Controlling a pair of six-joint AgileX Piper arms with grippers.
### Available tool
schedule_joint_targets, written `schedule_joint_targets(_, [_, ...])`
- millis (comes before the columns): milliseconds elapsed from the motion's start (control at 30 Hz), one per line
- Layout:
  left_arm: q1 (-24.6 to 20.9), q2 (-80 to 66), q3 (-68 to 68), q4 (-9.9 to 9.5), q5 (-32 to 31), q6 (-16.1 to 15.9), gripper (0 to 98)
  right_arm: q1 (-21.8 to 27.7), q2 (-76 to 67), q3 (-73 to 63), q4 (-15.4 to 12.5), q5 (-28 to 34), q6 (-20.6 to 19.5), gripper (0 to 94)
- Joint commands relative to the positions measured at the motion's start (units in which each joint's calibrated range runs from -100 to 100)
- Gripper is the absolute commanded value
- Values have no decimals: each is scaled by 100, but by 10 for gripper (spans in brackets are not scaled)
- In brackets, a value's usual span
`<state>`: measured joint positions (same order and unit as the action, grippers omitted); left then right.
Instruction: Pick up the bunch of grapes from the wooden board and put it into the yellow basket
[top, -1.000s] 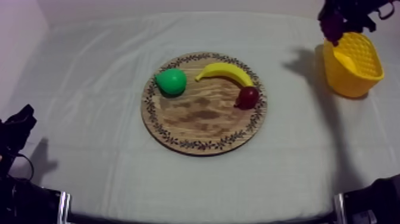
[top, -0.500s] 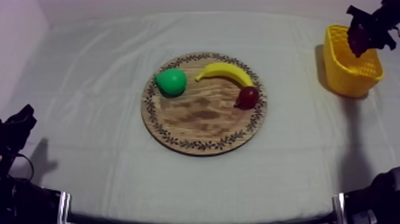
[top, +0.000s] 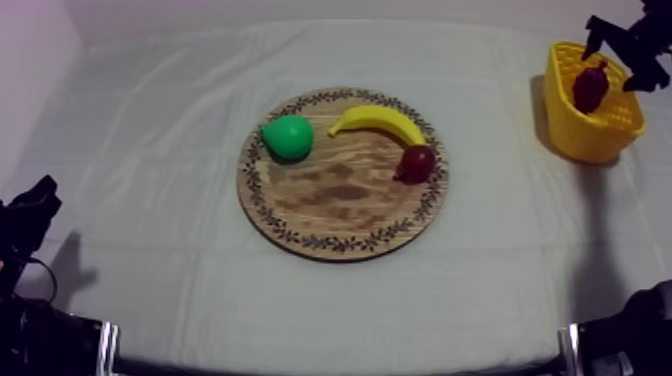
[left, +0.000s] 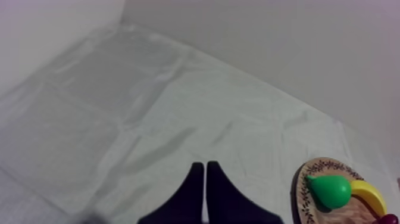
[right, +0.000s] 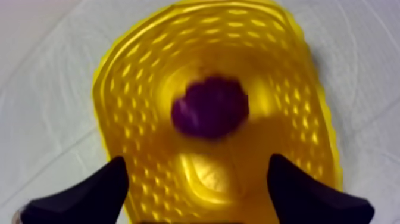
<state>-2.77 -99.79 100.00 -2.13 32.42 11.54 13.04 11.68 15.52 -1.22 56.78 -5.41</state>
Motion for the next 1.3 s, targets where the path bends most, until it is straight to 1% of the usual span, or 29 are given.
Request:
schedule_joint_targets(0, [-2, 5, 0, 0, -1, 1, 1, -26, -298, 164, -63, -2, 56, 906])
schedule_joint_targets(100, [-2, 5, 0, 0, -1, 1, 1, -90, -819, 465, -117, 17, 112, 883])
schedule_joint_targets(200, [-2, 5, 0, 0, -1, 1, 1, -159, -1447, 810, -157, 48, 143, 832])
schedule_joint_targets(433, [-2, 5, 0, 0, -1, 1, 1, -264, -3228, 1796, -285, 99, 242, 625])
schedule_joint_targets(700, [-2, 5, 0, 0, -1, 3, 1, -316, -4966, 2826, -266, 383, 308, 465])
schedule_joint_targets(767, [-2, 5, 0, 0, -1, 2, 1, -312, -5362, 3156, -236, 307, 289, 403])
schedule_joint_targets(867, [-2, 5, 0, 0, -1, 1, 1, -318, -5992, 3759, -200, 129, 273, 280])
schedule_joint_targets(967, [-2, 5, 0, 0, -1, 1, 1, -367, -6679, 4468, -175, -110, 300, 191])
schedule_joint_targets(1167, [-2, 5, 0, 0, -1, 1, 1, -465, -7954, 5858, -170, -706, 481, 62])
schedule_joint_targets(1267, [-2, 5, 0, 0, -1, 1, 1, -473, -8515, 6392, -144, -892, 548, 24])
